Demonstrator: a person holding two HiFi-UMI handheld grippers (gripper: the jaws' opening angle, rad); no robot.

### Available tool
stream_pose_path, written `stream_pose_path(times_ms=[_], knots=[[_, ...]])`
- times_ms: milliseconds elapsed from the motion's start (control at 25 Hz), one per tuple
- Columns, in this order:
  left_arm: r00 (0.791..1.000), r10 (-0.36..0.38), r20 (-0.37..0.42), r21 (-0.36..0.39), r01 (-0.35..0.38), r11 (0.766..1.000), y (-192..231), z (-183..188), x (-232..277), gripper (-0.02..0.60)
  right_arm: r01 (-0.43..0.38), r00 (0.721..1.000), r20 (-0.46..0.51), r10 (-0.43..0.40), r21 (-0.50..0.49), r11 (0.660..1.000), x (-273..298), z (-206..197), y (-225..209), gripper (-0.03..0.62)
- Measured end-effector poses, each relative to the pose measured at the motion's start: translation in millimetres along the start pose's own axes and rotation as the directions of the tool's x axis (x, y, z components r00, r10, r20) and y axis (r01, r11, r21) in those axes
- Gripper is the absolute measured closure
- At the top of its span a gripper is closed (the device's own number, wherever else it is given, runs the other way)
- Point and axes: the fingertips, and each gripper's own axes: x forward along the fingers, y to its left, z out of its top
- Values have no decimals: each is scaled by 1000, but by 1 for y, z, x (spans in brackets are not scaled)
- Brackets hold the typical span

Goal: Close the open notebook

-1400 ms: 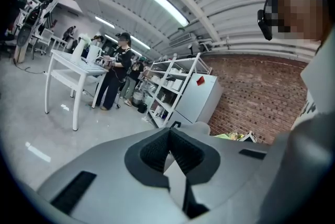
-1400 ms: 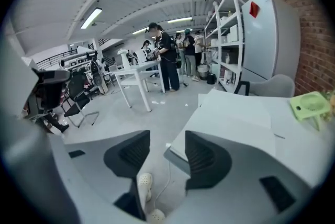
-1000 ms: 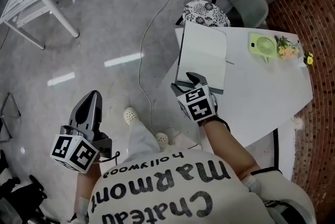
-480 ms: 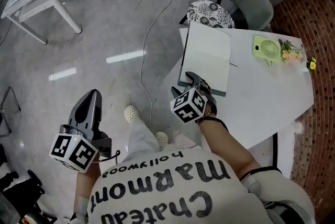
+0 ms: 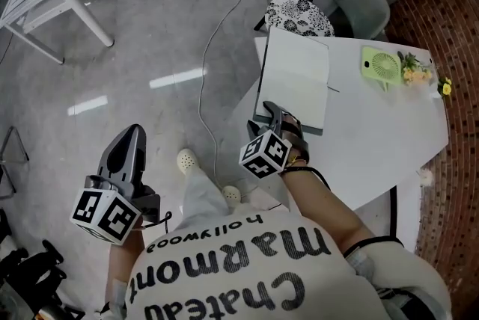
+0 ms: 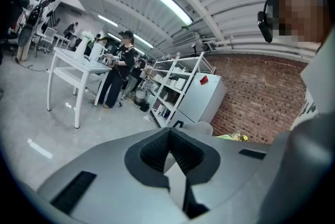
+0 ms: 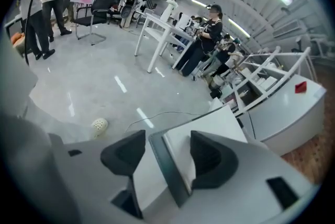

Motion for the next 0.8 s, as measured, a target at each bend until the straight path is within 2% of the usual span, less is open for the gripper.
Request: stream_pose_path(times_ms=[280, 400, 560, 800], knots=[[1000, 1, 0, -6, -1, 1000, 1, -3, 0, 580, 38, 999, 4, -38, -51, 998, 2, -4, -2, 352], [1000, 2, 3, -8, -2, 1000, 3, -2, -2, 580, 20, 1000, 5, -20, -20, 1000, 0, -3, -4, 354], [1000, -1, 6, -8, 1, 1000, 3, -1, -4, 580, -25, 1000, 4, 25, 67, 997, -2, 2, -10, 419], [1000, -2, 12, -6, 3, 1000, 2, 0, -8, 580, -59, 998, 13, 58, 79, 995, -6, 4, -8, 446]])
